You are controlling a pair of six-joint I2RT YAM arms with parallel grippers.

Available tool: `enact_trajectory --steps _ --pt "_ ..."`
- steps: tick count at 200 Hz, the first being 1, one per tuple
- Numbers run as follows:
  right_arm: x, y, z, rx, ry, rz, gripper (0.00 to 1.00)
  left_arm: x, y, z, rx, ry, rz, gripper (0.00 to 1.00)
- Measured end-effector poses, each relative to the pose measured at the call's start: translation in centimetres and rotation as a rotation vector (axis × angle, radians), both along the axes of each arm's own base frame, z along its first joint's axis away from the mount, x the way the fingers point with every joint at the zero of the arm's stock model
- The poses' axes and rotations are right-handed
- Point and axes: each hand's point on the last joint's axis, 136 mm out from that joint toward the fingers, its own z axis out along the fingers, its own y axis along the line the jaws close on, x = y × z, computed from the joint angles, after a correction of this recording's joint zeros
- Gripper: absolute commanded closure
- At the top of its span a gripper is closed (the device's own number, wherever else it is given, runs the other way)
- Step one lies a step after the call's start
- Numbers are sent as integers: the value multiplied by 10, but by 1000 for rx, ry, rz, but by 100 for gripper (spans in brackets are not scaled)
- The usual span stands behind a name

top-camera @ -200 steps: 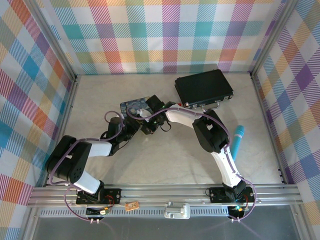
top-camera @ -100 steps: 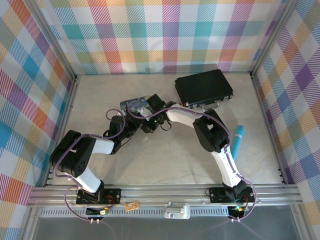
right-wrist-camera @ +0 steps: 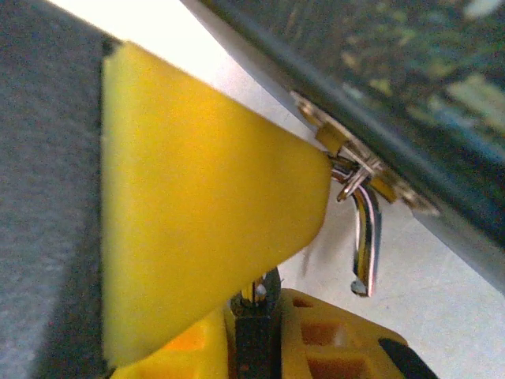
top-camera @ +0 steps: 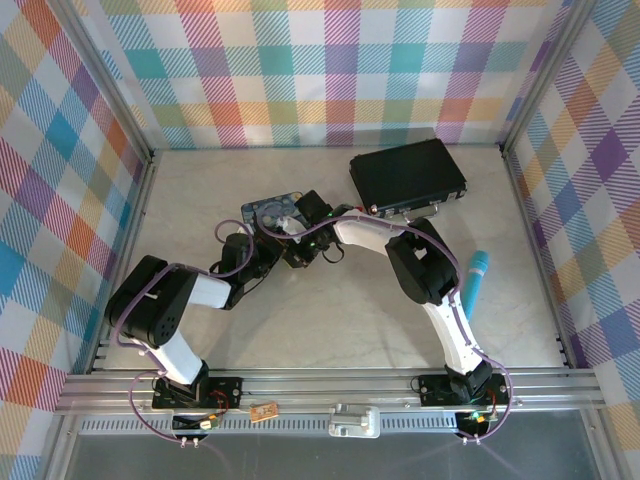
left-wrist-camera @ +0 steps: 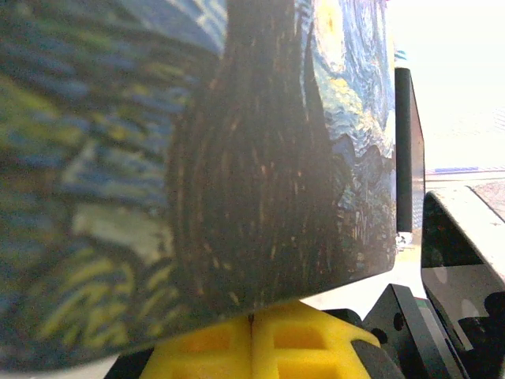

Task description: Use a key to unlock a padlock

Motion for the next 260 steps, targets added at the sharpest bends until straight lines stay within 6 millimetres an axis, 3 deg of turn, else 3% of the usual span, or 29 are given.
enact_trajectory --steps 10,56,84,127,152,165,185,219,260 --pt "1 0 0 -2 -2 -3 86 1 0 0 -2 -6 0 100" --pt "3 -2 8 13 13 -76 47 5 -1 -3 -6 -19 6 100" --pt "3 -8 30 34 26 -168 38 8 2 -3 -1 -29 27 100" --pt "8 -23 86 89 -5 -335 23 10 5 -3 11 -34 51 100" --pt "25 -38 118 120 -51 -466 18 11 7 -3 16 -36 64 100" --pt "39 -48 124 128 -71 -539 18 12 8 -3 19 -37 70 100" --pt "62 -63 122 118 -79 -636 18 13 10 -3 23 -38 79 100" --pt "105 -63 103 100 -90 -724 18 13 10 -3 24 -39 83 100" --pt "119 -47 59 68 -36 -755 19 13 11 -3 30 -38 86 100"
